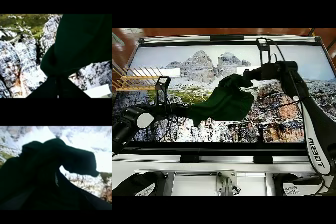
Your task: Fold the shirts.
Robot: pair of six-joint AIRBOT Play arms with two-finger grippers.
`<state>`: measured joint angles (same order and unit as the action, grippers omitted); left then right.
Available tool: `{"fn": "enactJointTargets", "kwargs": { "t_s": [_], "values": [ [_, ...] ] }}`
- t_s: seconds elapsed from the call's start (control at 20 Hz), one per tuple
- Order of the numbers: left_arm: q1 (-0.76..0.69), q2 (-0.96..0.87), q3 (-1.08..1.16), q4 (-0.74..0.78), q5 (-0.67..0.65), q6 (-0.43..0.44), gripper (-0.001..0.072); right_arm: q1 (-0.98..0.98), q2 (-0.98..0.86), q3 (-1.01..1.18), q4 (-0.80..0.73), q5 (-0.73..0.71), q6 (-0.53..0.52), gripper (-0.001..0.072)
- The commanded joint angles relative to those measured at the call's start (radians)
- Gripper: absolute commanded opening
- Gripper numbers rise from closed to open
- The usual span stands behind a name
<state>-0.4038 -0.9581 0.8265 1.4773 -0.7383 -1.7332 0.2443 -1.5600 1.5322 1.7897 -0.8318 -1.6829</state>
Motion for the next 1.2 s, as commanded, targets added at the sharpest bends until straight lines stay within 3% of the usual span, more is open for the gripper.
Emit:
{"fn": "enactJointTargets", "kwargs": {
  "t_s": [0.0,0.1,0.2,0.3,0.45,1.15],
  "values": [
    [0.0,-0.009,-0.001,0.008,0.023,-0.007,0.003,-0.124,0.041,0.011,0.019,-0.296,0.005,0.0611],
    [0.0,-0.009,-0.001,0.011,0.022,-0.008,0.003,-0.261,0.044,-0.019,0.154,-0.478,0.005,0.061],
    [0.0,-0.007,0.0,0.011,0.02,-0.008,0.003,-0.365,0.044,-0.154,0.338,-0.524,0.011,0.061],
    [0.0,-0.007,0.0,0.011,0.02,-0.008,0.003,-0.39,0.044,-0.327,0.476,-0.442,0.023,0.0611],
    [0.0,-0.007,0.0,0.01,0.02,-0.008,0.003,-0.326,0.042,-0.492,0.552,-0.227,0.04,0.0611],
    [0.0,-0.007,0.061,0.015,0.021,-0.007,0.003,-0.045,-0.043,-0.512,0.666,0.091,0.15,0.0609]
  ]
}}
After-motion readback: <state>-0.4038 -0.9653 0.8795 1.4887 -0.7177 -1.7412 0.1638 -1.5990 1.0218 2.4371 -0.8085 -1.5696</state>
